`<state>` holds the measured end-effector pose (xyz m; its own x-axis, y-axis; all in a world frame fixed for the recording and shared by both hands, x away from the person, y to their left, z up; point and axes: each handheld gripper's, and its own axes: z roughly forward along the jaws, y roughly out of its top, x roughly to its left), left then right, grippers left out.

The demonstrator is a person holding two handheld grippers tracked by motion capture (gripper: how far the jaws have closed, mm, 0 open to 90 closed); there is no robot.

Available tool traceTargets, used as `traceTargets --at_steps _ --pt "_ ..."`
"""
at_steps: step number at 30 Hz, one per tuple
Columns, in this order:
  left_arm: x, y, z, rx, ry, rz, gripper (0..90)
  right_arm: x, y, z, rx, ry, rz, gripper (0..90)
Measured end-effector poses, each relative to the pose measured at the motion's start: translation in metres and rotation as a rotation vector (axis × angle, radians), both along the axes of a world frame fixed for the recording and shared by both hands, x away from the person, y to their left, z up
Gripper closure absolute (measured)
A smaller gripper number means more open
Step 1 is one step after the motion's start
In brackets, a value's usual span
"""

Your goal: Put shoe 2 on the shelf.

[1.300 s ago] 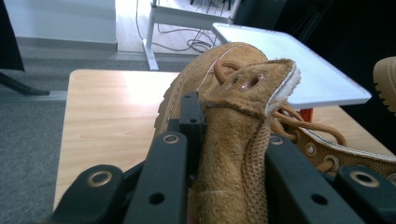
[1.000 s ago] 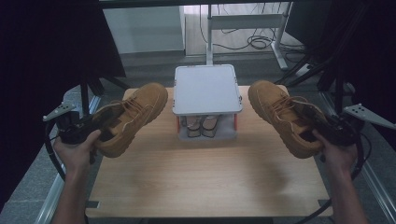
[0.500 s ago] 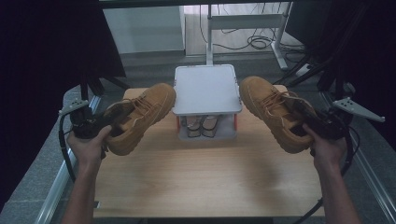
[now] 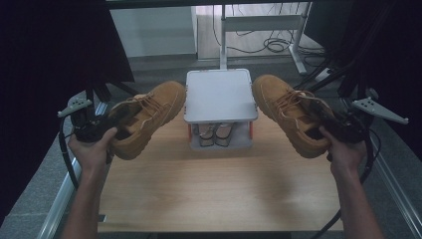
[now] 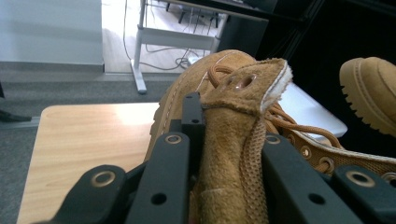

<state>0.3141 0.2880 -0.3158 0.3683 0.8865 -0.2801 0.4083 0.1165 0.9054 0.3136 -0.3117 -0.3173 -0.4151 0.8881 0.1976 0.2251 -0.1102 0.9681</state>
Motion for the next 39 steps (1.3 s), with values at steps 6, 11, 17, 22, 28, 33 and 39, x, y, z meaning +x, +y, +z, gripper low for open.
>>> traceTargets --at_steps 6,11,17,22,28,33,39 --pt "0.007 -0.007 0.013 -0.029 -0.023 -0.002 80.9 0.007 0.009 0.006 0.045 -0.002 -0.002 80.5" --pt "0.017 -0.02 0.025 -0.043 -0.034 -0.013 80.8 0.017 0.019 0.01 0.076 0.002 -0.008 80.5" --pt "0.035 -0.043 0.033 -0.077 -0.04 -0.036 80.7 0.031 0.037 0.016 0.103 0.012 -0.008 80.5" --pt "0.053 -0.06 0.035 -0.123 -0.029 -0.04 80.5 0.045 0.055 0.024 0.111 0.023 -0.008 80.5" --pt "0.076 -0.08 0.034 -0.16 -0.007 -0.008 80.0 0.072 0.08 0.03 0.139 0.055 -0.028 80.4" --pt "0.087 -0.093 0.034 -0.155 0.002 0.002 79.9 0.088 0.096 0.028 0.191 0.086 -0.033 80.4" --pt "0.099 -0.106 0.037 -0.178 0.007 0.039 79.1 0.103 0.106 0.027 0.265 0.123 -0.063 80.6"
